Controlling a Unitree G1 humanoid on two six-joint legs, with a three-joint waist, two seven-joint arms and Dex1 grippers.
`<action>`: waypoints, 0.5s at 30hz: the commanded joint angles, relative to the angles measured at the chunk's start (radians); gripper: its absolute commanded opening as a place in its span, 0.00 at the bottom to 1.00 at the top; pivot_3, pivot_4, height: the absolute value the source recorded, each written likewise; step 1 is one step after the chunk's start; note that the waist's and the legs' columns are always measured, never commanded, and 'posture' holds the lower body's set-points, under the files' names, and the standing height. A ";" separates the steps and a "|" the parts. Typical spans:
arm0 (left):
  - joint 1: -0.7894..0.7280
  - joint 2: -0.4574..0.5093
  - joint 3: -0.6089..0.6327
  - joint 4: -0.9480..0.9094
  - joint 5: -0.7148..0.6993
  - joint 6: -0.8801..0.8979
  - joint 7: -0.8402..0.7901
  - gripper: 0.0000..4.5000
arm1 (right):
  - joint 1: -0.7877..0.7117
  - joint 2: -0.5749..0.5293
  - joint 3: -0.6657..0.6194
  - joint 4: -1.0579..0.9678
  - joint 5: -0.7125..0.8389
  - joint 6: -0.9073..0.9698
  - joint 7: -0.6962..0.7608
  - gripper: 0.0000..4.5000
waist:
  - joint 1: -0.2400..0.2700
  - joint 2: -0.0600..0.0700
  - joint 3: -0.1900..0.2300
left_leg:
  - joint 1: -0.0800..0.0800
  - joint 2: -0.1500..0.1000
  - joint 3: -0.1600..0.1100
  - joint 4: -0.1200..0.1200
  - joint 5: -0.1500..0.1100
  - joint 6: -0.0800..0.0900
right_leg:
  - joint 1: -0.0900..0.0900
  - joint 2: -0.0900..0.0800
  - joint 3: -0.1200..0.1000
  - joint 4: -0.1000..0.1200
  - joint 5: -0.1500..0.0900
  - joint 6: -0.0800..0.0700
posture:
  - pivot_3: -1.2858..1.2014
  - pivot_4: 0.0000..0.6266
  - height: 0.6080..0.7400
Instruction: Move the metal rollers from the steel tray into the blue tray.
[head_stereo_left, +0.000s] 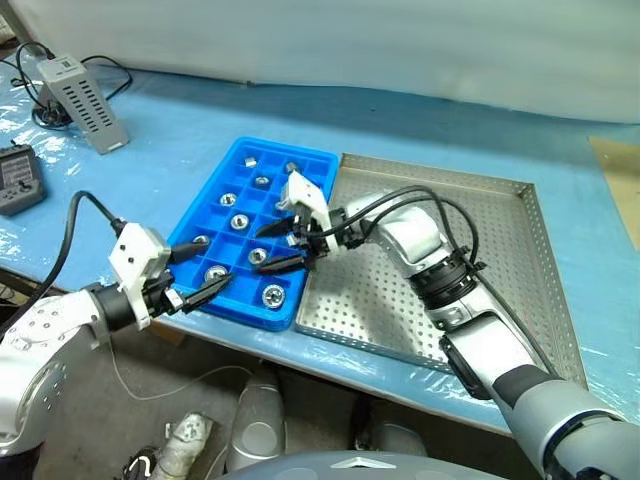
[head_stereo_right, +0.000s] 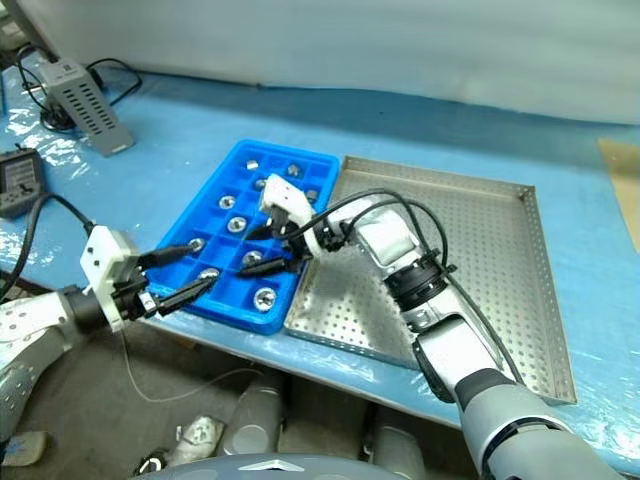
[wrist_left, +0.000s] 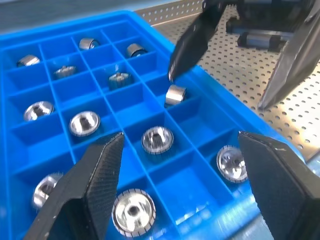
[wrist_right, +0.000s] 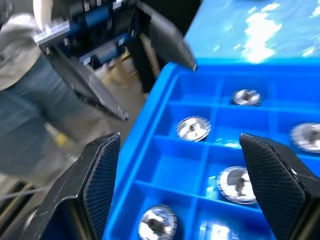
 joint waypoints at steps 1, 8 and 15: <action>-0.129 -0.001 -0.069 0.115 0.054 -0.065 -0.025 0.85 | 0.012 -0.036 -0.120 -0.076 0.018 -0.023 -0.100 0.88 | -0.009 0.000 0.000 | 0.000 0.000 0.001 0.000 0.000 0.000 | 0.000 0.000 0.000 0.000 0.000 0.000 | 0.57 0.24 1.00; -0.400 -0.099 -0.239 0.379 0.144 -0.170 -0.079 0.85 | 0.153 -0.078 -0.323 -0.190 0.021 0.027 -0.361 0.88 | -0.082 -0.001 -0.002 | 0.000 -0.002 0.003 0.003 0.003 -0.005 | 0.002 0.000 0.000 0.000 0.006 -0.004 | 0.51 0.24 1.00; -0.651 -0.302 -0.318 0.644 0.230 -0.273 -0.033 0.85 | 0.252 -0.017 -0.443 -0.232 0.007 0.034 -0.626 0.88 | -0.153 -0.001 -0.002 | -0.001 -0.002 0.004 0.004 0.004 -0.005 | 0.002 0.000 0.000 0.000 0.006 -0.006 | 0.47 0.24 1.00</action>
